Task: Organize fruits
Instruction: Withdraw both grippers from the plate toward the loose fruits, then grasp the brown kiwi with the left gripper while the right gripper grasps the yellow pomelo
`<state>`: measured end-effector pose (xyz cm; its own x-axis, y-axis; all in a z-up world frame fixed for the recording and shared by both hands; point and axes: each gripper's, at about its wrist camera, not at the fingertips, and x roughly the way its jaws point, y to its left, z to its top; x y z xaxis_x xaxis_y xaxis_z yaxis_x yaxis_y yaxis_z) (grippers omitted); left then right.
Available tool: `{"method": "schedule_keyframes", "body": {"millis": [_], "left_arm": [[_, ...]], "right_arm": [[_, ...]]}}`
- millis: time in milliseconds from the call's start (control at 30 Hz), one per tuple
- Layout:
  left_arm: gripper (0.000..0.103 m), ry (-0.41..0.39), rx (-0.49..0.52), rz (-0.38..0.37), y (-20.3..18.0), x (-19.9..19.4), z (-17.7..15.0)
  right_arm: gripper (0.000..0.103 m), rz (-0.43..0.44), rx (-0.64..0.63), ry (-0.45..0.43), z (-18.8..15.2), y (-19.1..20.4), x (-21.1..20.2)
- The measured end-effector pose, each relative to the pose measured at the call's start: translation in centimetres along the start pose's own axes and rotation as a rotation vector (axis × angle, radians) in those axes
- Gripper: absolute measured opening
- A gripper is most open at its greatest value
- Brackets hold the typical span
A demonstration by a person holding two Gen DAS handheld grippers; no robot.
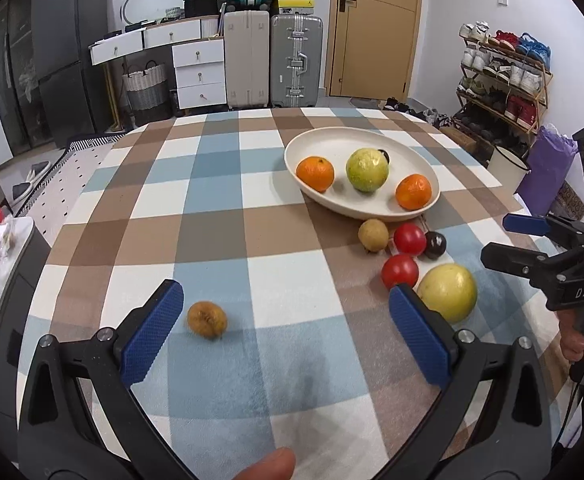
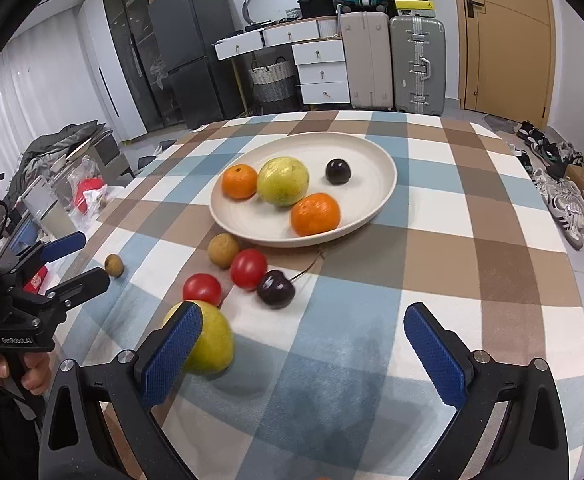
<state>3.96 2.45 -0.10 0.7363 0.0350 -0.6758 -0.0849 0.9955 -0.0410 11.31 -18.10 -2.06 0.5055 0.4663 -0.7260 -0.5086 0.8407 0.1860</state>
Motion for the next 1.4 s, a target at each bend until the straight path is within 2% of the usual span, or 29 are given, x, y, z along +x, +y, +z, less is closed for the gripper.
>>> {"method": "schedule_keyframes", "body": {"millis": [267, 500, 733, 800, 967, 1133, 1200, 1267, 1300, 1333, 1400], "left_arm": [[0.103, 0.032, -0.059, 0.010, 2.2, 0.3, -1.0], [0.103, 0.078, -0.081, 0.032, 3.5, 1.0, -1.5], [0.100, 0.094, -0.132, 0.023, 5.3, 1.5, -1.9], [0.090, 0.101, -0.154, 0.007, 5.7, 1.8, -1.9], [0.075, 0.136, -0.169, 0.001, 6.2, 2.9, -2.2], [0.056, 0.144, -0.151, -0.001, 5.9, 3.6, -2.4], [0.044, 0.141, -0.146, -0.001, 5.8, 3.7, -2.4], [0.036, 0.138, -0.146, -0.014, 5.7, 3.6, -2.4], [0.027, 0.137, -0.145, -0.023, 5.7, 3.6, -2.4], [0.024, 0.139, -0.146, -0.036, 5.7, 3.6, -2.5], [0.024, 0.132, -0.141, -0.046, 5.5, 3.5, -2.5]], "right_arm": [[0.103, 0.027, -0.009, 0.019, -1.4, 2.2, 0.8], [0.102, 0.065, -0.011, 0.050, -1.6, 3.4, 1.6], [0.102, 0.099, -0.017, 0.086, -1.7, 4.1, 2.5], [0.102, 0.104, -0.021, 0.091, -1.8, 4.3, 2.6], [0.102, 0.118, -0.033, 0.095, -2.1, 4.8, 2.9], [0.102, 0.121, -0.053, 0.107, -2.3, 5.4, 3.2], [0.102, 0.124, -0.058, 0.114, -2.4, 5.6, 3.4], [0.102, 0.124, -0.067, 0.120, -2.6, 5.8, 3.6], [0.102, 0.123, -0.069, 0.121, -2.6, 5.8, 3.6], [0.101, 0.121, -0.070, 0.119, -2.6, 5.8, 3.6], [0.101, 0.119, -0.069, 0.117, -2.7, 5.8, 3.4]]}}
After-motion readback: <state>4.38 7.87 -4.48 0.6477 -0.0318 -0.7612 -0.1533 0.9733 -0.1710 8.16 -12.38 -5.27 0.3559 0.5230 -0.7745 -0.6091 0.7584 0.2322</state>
